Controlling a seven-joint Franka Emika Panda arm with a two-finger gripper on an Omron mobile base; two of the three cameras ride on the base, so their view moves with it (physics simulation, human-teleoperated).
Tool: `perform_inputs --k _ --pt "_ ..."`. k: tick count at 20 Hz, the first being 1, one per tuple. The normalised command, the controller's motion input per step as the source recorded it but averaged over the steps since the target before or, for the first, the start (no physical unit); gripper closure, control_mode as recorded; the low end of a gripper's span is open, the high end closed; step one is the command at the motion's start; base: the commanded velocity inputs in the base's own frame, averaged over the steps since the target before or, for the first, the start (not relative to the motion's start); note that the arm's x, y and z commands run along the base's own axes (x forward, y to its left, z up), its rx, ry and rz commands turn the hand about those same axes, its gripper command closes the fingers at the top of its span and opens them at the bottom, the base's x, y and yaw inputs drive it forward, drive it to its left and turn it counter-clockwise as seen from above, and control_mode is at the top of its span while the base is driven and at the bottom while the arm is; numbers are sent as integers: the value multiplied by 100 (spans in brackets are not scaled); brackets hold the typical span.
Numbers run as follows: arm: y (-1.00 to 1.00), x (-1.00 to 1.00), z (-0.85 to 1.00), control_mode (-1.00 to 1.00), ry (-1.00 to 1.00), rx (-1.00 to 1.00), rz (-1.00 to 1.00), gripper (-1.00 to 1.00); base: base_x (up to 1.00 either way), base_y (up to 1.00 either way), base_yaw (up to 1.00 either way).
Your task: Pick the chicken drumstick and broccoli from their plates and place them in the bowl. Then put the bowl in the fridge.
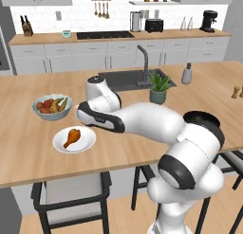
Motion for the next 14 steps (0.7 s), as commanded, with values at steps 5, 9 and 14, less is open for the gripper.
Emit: perform_inputs --k 5,9,14 --pt "36 60 -40 -100 0 0 0 -100 0 0 0" --pt "43 76 -39 -100 0 0 0 -100 0 0 0" --pt "59 75 -46 -100 0 -1 0 -100 0 0 0"
